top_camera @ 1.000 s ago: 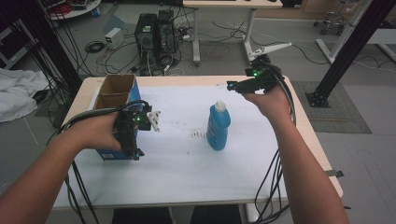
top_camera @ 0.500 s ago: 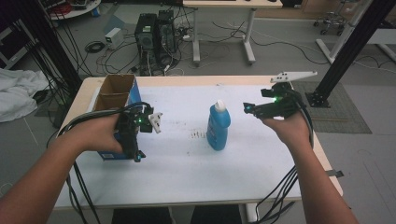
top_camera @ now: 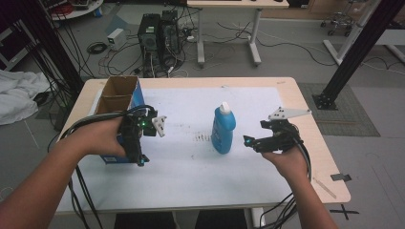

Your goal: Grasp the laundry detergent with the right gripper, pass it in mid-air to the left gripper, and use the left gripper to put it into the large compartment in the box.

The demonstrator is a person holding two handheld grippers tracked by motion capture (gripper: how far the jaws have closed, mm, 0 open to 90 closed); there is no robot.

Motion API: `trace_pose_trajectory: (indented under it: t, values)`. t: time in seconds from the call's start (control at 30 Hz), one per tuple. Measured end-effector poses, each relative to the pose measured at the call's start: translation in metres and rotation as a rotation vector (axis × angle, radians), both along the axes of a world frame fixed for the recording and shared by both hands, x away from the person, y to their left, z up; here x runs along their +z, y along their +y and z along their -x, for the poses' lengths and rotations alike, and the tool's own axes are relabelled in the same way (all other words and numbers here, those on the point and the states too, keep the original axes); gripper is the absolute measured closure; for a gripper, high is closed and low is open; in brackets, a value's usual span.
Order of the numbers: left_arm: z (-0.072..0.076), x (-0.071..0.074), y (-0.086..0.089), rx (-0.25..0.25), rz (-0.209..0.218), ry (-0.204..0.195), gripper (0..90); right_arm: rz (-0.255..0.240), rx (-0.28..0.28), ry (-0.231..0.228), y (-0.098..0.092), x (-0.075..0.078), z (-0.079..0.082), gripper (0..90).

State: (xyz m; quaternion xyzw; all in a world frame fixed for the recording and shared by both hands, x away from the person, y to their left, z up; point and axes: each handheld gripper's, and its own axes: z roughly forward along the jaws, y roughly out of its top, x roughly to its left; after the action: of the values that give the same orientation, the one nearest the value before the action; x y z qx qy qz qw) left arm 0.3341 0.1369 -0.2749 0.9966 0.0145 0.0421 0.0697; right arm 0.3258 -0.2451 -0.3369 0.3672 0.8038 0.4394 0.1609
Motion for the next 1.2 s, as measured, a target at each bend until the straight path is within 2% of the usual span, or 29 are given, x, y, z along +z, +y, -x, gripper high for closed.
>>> trace_pose_trajectory:
  t: [0.17, 0.3, 0.57, 0.77, 0.87, 1.2]
  values:
    - [0.0, 0.0, 0.0, -0.003, -0.003, 0.0, 6.1, 0.003, 0.002, 0.018, 0.008, -0.018, 0.004, 12.7]
    - [0.0, -0.001, 0.0, 0.001, 0.007, -0.001, 6.1, -0.004, 0.005, 0.016, 0.017, -0.026, 0.007, 12.7]
    - [0.002, -0.002, 0.0, -0.001, -0.001, 0.002, 6.1, -0.002, 0.004, 0.025, 0.037, -0.041, 0.005, 12.6]
    - [0.003, -0.002, 0.001, -0.002, 0.0, 0.002, 6.1, -0.005, -0.005, 0.036, 0.043, -0.047, 0.001, 12.6]
    - [0.003, -0.002, 0.002, 0.001, -0.002, 0.001, 6.1, 0.014, -0.012, 0.04, 0.047, -0.052, -0.001, 12.6]
    - [0.005, -0.002, 0.004, 0.001, 0.005, 0.0, 6.1, 0.026, -0.044, 0.052, 0.059, -0.06, -0.013, 12.6]
